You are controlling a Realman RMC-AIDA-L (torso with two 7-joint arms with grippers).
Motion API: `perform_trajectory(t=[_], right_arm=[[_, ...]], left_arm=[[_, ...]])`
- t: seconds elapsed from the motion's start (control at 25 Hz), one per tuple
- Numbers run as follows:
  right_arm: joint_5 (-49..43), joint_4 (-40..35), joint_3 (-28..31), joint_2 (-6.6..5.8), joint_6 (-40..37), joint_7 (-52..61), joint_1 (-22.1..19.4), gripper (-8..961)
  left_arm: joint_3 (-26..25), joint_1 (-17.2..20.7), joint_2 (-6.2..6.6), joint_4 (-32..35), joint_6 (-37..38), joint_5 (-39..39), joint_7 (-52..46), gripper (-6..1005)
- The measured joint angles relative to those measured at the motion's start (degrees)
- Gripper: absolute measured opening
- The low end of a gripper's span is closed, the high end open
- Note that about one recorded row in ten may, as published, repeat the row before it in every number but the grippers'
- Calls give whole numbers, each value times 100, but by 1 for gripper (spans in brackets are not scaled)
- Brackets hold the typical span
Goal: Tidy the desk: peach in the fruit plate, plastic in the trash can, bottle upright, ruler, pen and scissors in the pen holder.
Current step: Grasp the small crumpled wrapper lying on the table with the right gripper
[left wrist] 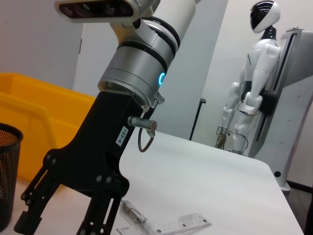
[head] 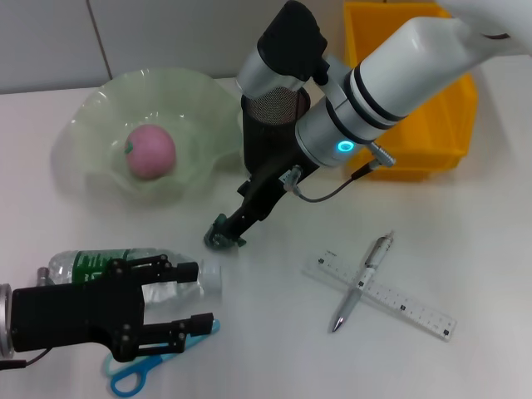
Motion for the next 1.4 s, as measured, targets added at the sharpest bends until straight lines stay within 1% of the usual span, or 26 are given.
perform_trajectory(t=[0.32, 0.52, 0.6, 0.76, 0.84, 0.96, 1.08, 1.12, 1.16, 1.2, 1.28, 1.4], right_arm=[[87, 4, 0, 1, -50, -3, 48, 807], [63, -57, 6, -30, -267, 64, 87, 805], [57, -193, 35, -49, -426, 120, 86, 805], [-167, -780, 28, -76, -833, 458, 25, 803], [-230, -850, 27, -76, -902, 503, 45, 803], [-636, -916, 19, -71, -1107, 757, 324, 801], [-968, -745, 1, -40, -1092, 891, 613, 799], [-968, -745, 1, -40, -1092, 891, 613, 798], [-1030, -452, -64, -30, -970, 914, 837, 798], [-1030, -452, -64, -30, -970, 914, 837, 797], [-1040, -11, -232, -23, -714, 921, 1123, 796], [-1041, 162, -324, -13, -567, 922, 1202, 793]], left_arm=[[0, -10, 2, 11, -14, 0, 0, 728], [0, -12, 2, 14, -21, 0, -10, 728], [0, -17, 5, 14, -21, 0, -19, 728], [0, -19, 10, 16, -22, 0, -39, 728], [0, -19, 10, 21, -26, -6, -47, 728], [-98, -22, 11, 23, -14, -7, -55, 727], [-122, -24, 10, 23, -7, -6, -56, 727], [-146, -35, 5, 24, 0, -4, -56, 727], [-151, -48, 5, 22, 1, -3, -57, 727], [-151, -52, 4, 22, 2, -3, -57, 727], [-151, -64, 3, 20, 1, 0, -59, 727], [-151, -72, 2, 20, -9, 1, -60, 727]])
